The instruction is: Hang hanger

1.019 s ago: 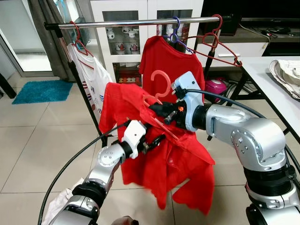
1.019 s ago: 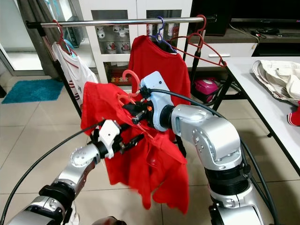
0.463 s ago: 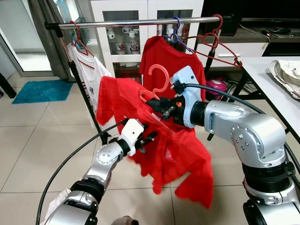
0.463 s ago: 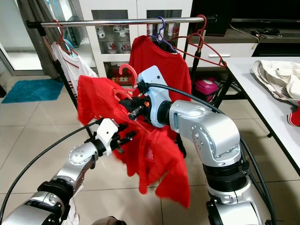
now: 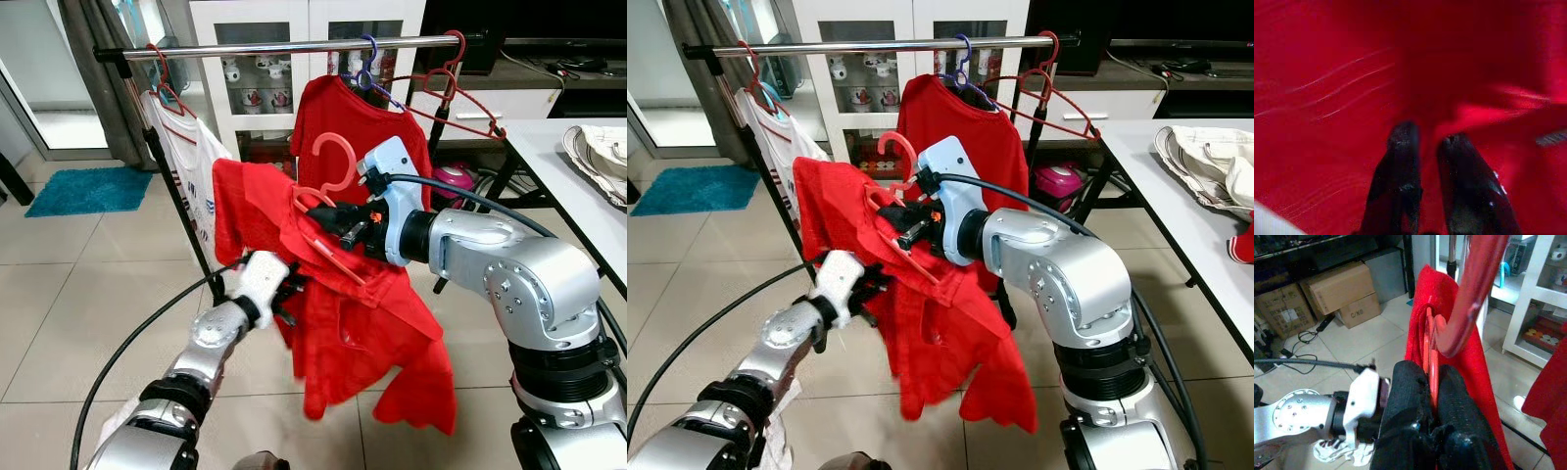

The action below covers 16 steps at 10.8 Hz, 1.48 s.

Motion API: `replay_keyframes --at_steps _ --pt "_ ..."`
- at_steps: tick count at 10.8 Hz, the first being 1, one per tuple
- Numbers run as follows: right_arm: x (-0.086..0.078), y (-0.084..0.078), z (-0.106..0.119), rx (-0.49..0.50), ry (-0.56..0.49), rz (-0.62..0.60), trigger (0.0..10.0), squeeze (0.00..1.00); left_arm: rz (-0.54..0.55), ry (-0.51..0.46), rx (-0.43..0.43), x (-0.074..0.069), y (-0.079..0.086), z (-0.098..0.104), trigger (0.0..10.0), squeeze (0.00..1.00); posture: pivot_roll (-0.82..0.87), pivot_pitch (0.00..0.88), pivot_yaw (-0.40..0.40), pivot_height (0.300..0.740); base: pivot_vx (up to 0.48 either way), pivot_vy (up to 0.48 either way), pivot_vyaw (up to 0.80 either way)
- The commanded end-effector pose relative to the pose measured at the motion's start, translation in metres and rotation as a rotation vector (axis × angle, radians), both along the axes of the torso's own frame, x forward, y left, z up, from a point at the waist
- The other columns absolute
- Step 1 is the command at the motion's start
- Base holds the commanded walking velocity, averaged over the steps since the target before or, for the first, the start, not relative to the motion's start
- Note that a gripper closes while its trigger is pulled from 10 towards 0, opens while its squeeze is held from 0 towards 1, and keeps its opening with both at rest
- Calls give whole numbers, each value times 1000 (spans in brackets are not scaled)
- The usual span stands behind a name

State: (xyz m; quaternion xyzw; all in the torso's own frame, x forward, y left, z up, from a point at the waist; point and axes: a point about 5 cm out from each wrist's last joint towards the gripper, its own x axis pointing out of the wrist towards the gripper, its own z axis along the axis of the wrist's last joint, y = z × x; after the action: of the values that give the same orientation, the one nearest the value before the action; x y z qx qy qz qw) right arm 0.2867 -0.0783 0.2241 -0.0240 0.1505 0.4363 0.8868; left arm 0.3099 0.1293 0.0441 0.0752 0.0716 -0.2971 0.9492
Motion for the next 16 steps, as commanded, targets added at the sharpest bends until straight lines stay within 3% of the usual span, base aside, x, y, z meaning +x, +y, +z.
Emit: replay_keyframes --at_steps 1,4,6,7,8,9,10,12,14,16 --pt "-2 -1 7 19 -40 3 0 0 63 12 -16 2 8 0 0 0 -125 0 38 740 0 0 0" --pt "1 -6 5 10 -43 -22 0 0 130 43 38 -7 21 -13 0 0 -120 0 46 740 0 0 0" --pt "6 -10 6 13 -50 -44 0 0 -5 -29 -129 -15 6 -3 0 0 -122 0 42 740 0 0 0" --pt "7 -12 6 17 -51 -51 0 0 -50 -78 -209 -20 4 5 1882 0 -124 0 40 740 0 0 0" --pt "10 -14 5 24 -48 -60 0 0 -94 -132 -266 -29 11 15 10000 247 -126 0 37 740 0 0 0" --pt "12 -15 4 27 -43 -63 0 0 -124 -140 -292 -38 20 19 10000 1000 -125 0 35 740 0 0 0" --pt "16 -15 2 36 -36 -65 0 0 -155 -155 -278 -51 32 21 10000 1000 -120 0 33 740 0 0 0" --pt "23 -14 3 46 -30 -69 0 0 -212 -158 -277 -64 34 27 10000 1000 -110 0 29 740 0 0 0" --pt "29 -12 9 47 -38 -66 0 0 -286 -157 -284 -56 21 33 10000 1000 -117 0 27 740 0 0 0" --pt "27 -8 14 48 -41 -57 0 0 -308 -153 -262 -45 18 35 10000 1000 -125 0 33 740 0 0 0"
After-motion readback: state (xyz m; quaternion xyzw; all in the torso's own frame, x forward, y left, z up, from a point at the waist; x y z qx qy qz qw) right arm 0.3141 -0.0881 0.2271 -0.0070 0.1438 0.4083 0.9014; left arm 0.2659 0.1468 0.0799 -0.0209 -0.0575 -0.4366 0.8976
